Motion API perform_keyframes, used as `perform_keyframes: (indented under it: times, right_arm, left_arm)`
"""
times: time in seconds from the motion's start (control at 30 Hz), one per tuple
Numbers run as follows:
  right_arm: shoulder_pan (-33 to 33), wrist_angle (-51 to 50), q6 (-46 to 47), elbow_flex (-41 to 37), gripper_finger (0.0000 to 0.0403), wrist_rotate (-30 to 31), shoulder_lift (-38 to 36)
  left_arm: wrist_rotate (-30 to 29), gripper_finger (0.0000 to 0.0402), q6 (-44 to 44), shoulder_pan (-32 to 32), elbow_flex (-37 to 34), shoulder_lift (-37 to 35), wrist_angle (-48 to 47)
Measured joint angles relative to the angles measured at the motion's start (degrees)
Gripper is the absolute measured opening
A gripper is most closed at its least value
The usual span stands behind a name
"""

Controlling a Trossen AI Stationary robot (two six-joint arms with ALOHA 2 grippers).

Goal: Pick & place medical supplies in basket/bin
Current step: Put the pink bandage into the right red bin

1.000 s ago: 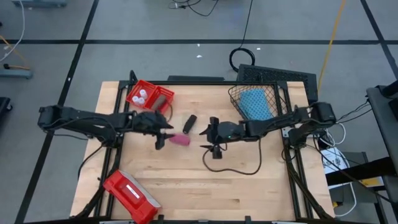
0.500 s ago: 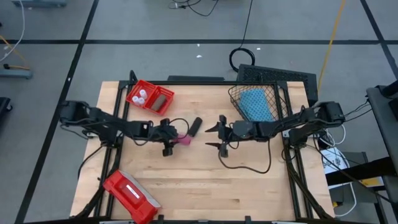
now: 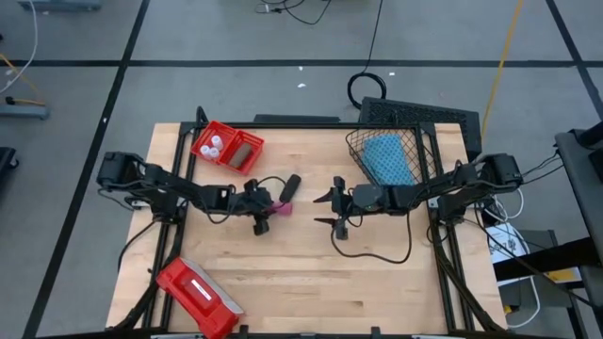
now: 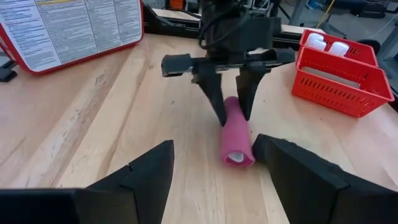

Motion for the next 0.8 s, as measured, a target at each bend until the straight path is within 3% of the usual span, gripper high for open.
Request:
perform_keyframes:
  times: [0.2, 0.33, 0.57, 0.8]
  right_arm:
    - [0.0, -1.0, 0.0, 0.0, 0.0242, 0.0, 0.0]
    - [0.0, -1.5, -0.5, 0.0, 0.0242, -0.1, 0.0]
    - [0.0, -1.8, -1.4, 0.0, 0.0242, 0.0, 0.0]
    - [0.0, -2.3, -1.4, 0.0, 0.0242, -0.1, 0.0]
  left_arm:
    - [3.1, 0.0051, -8.2, 0.1, 1.5, -5.8, -3.8]
    - [0.2, 0.0051, -9.5, 0.2, 6.0, -14.1, -11.2]
    - [-18.1, 0.0051, -18.5, 3.3, 14.1, -26.5, -31.0]
    - [-25.5, 0.0051, -28.9, 12.6, 13.2, -28.8, -39.8]
